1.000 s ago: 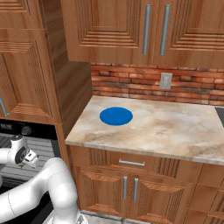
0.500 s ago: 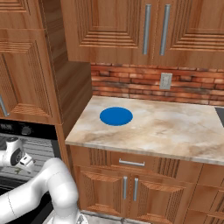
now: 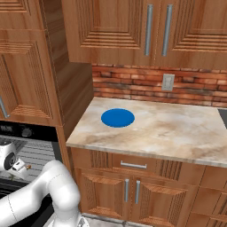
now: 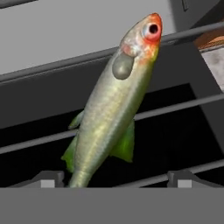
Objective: Take the fish from the oven and place it on the plate on the counter.
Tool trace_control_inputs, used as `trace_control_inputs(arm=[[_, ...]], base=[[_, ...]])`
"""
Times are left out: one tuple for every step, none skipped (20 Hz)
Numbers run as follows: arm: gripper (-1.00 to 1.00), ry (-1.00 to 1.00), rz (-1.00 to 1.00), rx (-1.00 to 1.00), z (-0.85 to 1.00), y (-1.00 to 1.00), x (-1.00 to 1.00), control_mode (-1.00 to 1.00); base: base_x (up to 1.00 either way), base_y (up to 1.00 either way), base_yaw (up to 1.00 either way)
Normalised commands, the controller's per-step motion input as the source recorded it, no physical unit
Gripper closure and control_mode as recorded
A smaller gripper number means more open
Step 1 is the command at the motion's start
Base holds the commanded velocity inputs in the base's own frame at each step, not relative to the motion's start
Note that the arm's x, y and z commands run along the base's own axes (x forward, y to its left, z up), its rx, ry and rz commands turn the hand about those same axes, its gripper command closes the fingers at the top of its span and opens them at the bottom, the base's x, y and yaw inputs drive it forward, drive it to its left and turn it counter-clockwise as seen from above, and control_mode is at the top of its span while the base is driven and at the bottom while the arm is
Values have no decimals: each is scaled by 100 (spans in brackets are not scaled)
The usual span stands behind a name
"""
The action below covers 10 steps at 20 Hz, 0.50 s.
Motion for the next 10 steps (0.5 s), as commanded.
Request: trace_control_inputs(arm=[[-100, -3, 0, 0, 0, 19, -7, -100], [-100, -4, 0, 0, 0, 6, 0, -100], [-100, -3, 0, 0, 1, 0, 0, -100], [-100, 0, -3, 0, 0, 0, 0, -100], [-100, 0, -4, 0, 4, 0, 1, -100], [-100, 0, -5, 0, 4, 0, 0, -100], [-100, 0, -5, 0, 8, 0, 0, -100], [-100, 0, -6, 0, 11, 0, 0, -100], [-100, 0, -6, 0, 14, 0, 0, -100], [-100, -1, -5, 0, 23, 0, 0, -100]], base=[[0, 0, 0], [0, 0, 0], [0, 0, 0], [0, 0, 0], [0, 0, 0], [0, 0, 0], [0, 0, 0], [0, 0, 0], [0, 0, 0], [0, 0, 0]])
